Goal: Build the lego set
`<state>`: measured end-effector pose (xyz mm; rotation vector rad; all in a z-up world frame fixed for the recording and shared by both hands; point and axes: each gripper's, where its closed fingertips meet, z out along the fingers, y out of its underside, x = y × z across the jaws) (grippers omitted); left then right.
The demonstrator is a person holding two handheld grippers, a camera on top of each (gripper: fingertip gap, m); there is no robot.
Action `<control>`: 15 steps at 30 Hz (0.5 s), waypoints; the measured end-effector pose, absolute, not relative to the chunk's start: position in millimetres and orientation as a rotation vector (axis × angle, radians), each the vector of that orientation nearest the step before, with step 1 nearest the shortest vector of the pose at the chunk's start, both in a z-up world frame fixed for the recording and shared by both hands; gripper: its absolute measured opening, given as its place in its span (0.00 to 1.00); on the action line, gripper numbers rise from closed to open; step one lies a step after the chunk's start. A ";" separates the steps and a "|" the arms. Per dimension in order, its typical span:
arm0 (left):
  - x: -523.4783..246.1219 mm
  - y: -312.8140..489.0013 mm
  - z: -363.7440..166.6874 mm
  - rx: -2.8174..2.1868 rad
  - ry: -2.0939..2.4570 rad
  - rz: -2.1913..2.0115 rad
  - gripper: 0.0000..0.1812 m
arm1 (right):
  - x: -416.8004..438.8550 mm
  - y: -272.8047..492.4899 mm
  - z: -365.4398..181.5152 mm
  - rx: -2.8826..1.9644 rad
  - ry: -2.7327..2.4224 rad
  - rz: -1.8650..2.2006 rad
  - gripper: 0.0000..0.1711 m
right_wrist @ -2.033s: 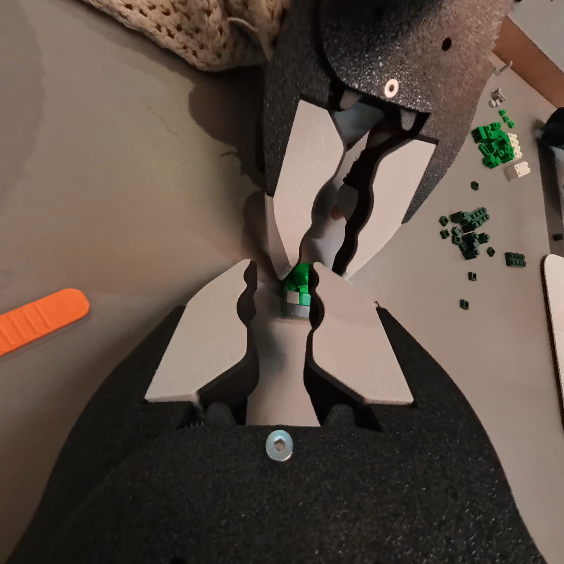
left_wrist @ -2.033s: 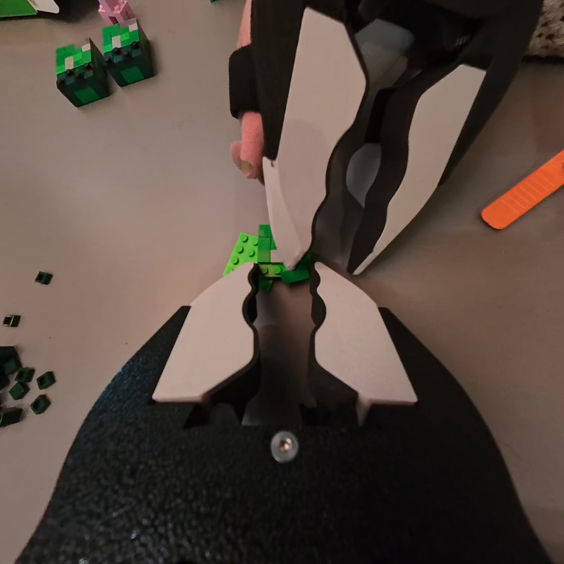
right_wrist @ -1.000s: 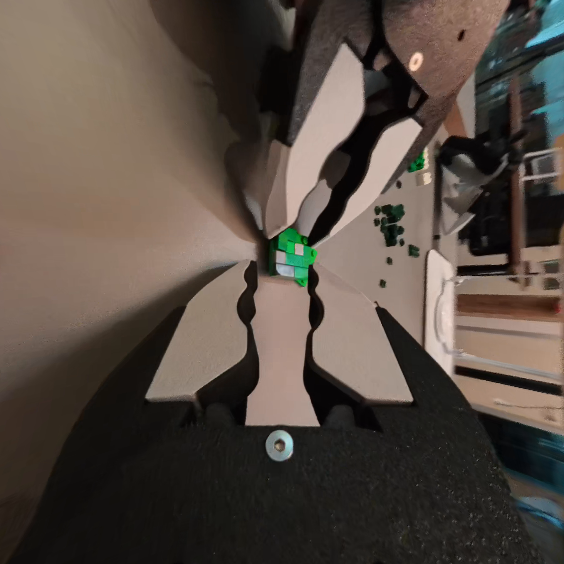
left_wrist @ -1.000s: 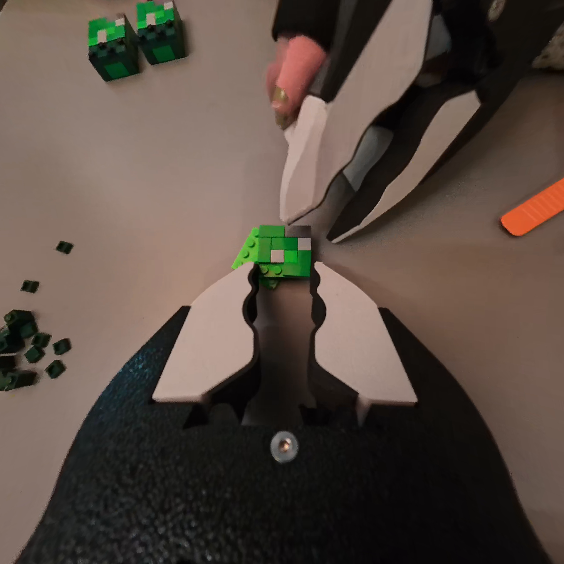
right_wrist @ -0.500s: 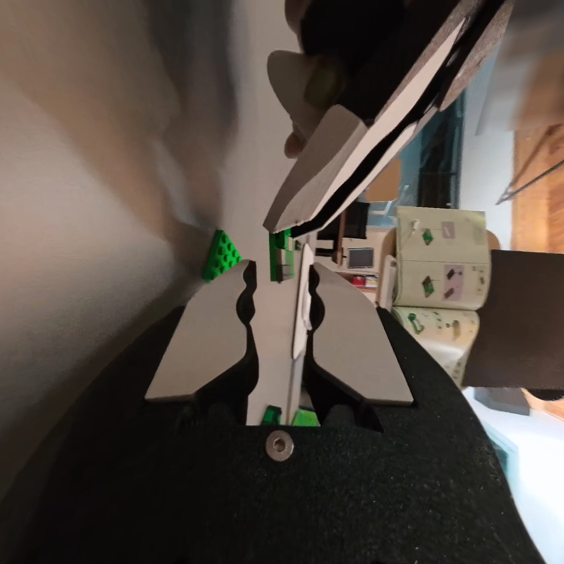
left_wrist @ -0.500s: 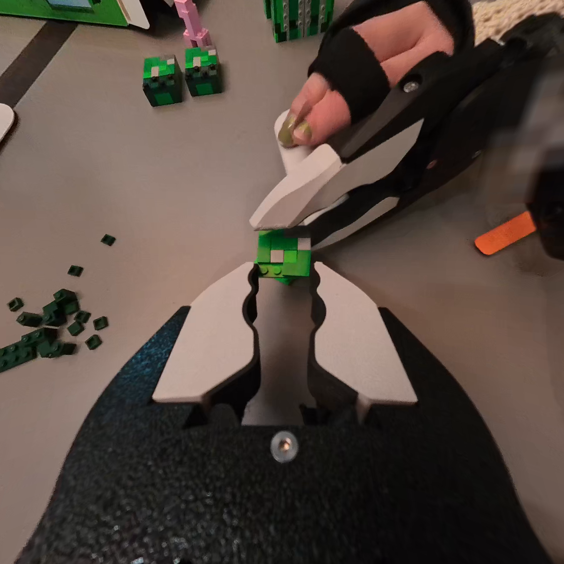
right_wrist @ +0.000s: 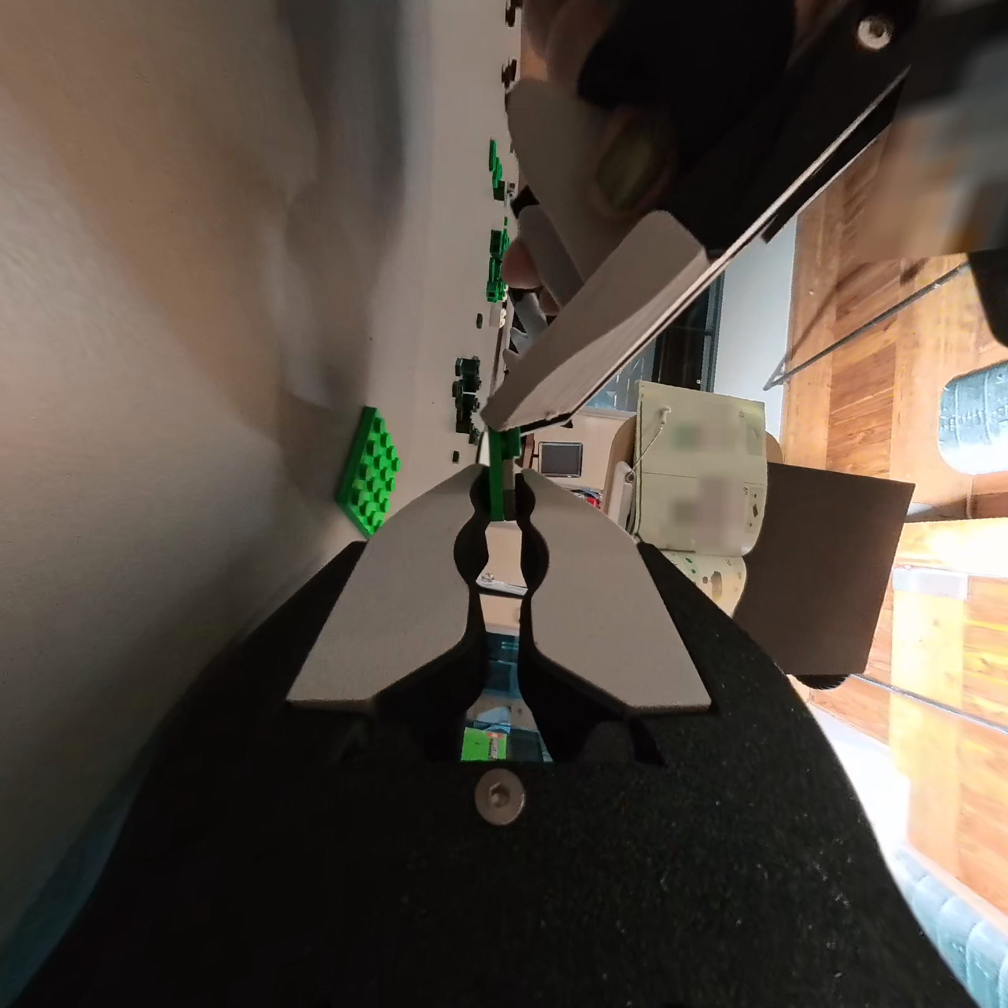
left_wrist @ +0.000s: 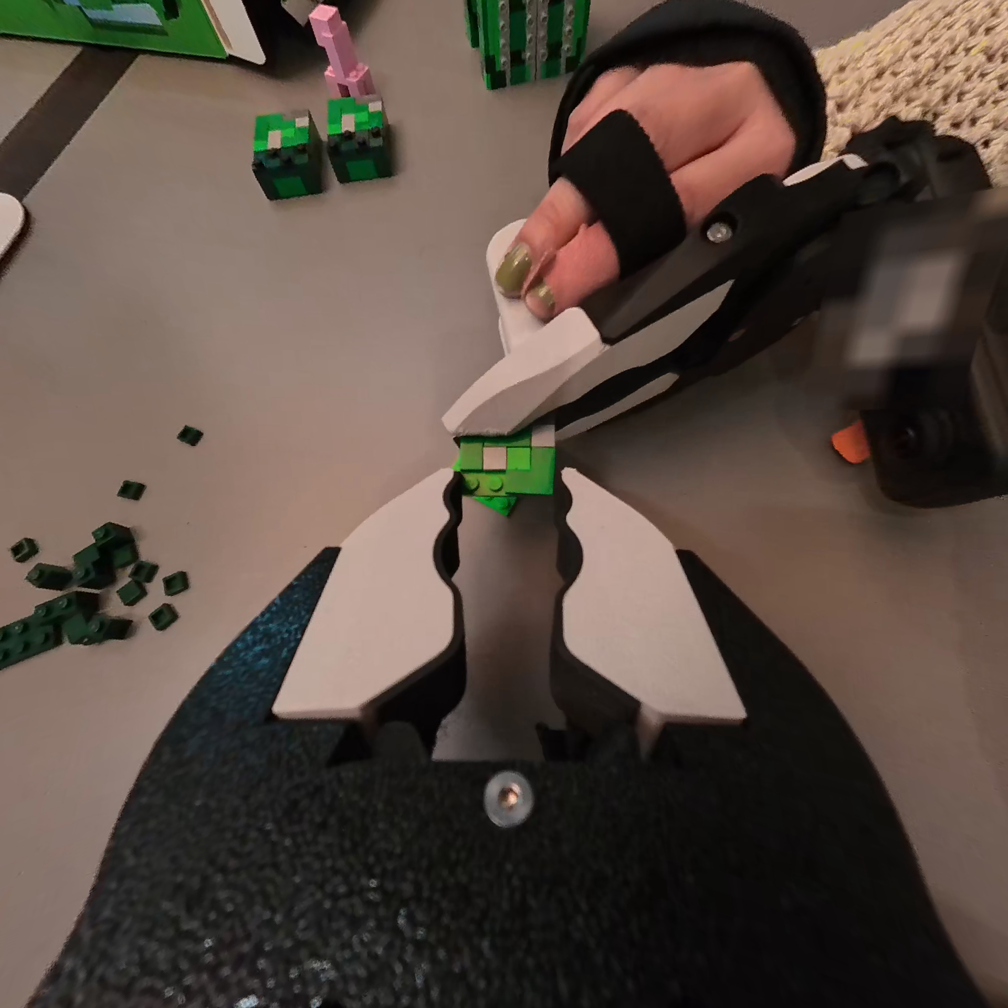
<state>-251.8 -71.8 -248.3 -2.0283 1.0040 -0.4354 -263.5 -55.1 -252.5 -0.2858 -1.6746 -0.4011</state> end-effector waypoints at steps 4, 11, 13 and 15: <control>-251.4 -69.9 -242.6 -1.977 1.015 -0.388 0.18 | -261.9 -53.0 -245.7 -0.314 -1.648 -0.374 0.04; -249.2 -64.9 -226.6 -1.785 1.080 -0.169 0.31 | -256.4 -45.9 -239.0 -0.368 -1.640 -0.348 0.04; -252.1 -63.4 -218.0 -1.663 1.095 -0.050 0.33 | -254.5 -44.3 -236.5 -0.391 -1.638 -0.333 0.04; -255.7 -63.7 -208.8 -1.492 1.126 0.127 0.33 | -252.4 -42.6 -234.3 -0.411 -1.635 -0.325 0.04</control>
